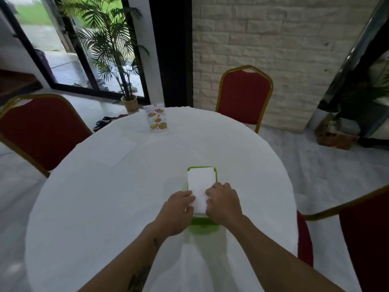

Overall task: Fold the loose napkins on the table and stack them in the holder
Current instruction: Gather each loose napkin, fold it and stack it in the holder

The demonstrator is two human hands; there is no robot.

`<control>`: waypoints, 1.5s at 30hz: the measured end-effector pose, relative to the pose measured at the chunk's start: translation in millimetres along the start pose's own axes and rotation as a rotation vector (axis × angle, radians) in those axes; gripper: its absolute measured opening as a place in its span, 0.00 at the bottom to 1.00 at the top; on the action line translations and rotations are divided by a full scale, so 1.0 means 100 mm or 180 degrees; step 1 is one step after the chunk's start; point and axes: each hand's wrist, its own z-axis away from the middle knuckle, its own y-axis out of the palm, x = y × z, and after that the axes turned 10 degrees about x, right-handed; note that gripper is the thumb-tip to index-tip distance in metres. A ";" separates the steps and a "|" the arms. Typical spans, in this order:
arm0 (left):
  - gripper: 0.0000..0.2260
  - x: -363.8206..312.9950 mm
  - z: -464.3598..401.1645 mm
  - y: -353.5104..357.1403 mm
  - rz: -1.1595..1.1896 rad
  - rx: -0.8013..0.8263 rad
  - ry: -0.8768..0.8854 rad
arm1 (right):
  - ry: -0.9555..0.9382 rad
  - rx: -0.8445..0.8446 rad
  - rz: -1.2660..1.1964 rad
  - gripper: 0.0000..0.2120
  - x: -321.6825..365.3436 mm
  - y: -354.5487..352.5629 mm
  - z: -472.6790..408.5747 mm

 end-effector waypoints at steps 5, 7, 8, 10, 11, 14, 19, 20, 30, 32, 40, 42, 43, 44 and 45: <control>0.17 0.22 0.04 -0.26 0.0551 -0.0596 -0.0069 | -0.0017 -0.0240 -0.0927 0.17 0.23 -0.28 -0.28; 0.15 0.40 0.07 -0.45 0.0703 -0.0786 -0.0157 | -0.0101 -0.0248 -0.1157 0.15 0.42 -0.34 -0.44; 0.15 0.51 0.09 -0.55 0.0782 -0.0847 -0.0208 | -0.0150 -0.0241 -0.1234 0.14 0.54 -0.36 -0.54; 0.14 0.77 0.13 -0.75 0.0974 -0.0938 -0.0331 | -0.0246 -0.0199 -0.1334 0.14 0.83 -0.38 -0.75; 0.14 0.92 0.15 -0.86 0.1078 -0.0977 -0.0397 | -0.0274 -0.0150 -0.1355 0.14 0.99 -0.38 -0.86; 0.14 1.45 0.19 -1.13 0.1342 -0.1031 -0.0607 | -0.0272 0.0051 -0.1409 0.14 1.50 -0.31 -1.18; 0.17 2.41 0.04 -1.47 0.1407 -0.0868 -0.0841 | -0.0113 0.0426 -0.1424 0.18 2.23 -0.07 -1.71; 0.17 2.59 -0.02 -1.53 0.1355 -0.0826 -0.0860 | -0.0069 0.0490 -0.1446 0.19 2.34 -0.02 -1.81; 0.28 3.65 -0.82 -1.84 0.0382 -0.0156 -0.1095 | 0.0434 0.0911 -0.1510 0.24 2.80 0.54 -2.40; 0.28 3.66 -0.93 -1.83 0.0154 0.0059 -0.1116 | 0.0496 0.0954 -0.1484 0.24 2.77 0.61 -2.40; 0.30 3.54 -0.75 -1.40 -0.0685 0.0271 -0.0788 | 0.0656 0.0758 -0.1616 0.23 2.52 0.68 -2.35; 0.29 3.44 -0.65 -1.31 -0.0731 0.0307 -0.0605 | 0.0739 0.0709 -0.1631 0.25 2.44 0.68 -2.30; 0.29 3.39 -0.59 -1.27 -0.0749 0.0358 -0.0496 | 0.0802 0.0685 -0.1625 0.26 2.40 0.67 -2.27; 0.29 3.33 -0.52 -1.21 -0.0752 0.0408 -0.0397 | 0.0869 0.0661 -0.1609 0.27 2.35 0.67 -2.23; 0.29 3.28 -0.45 -1.16 -0.0738 0.0440 -0.0307 | 0.0955 0.0636 -0.1594 0.28 2.31 0.67 -2.18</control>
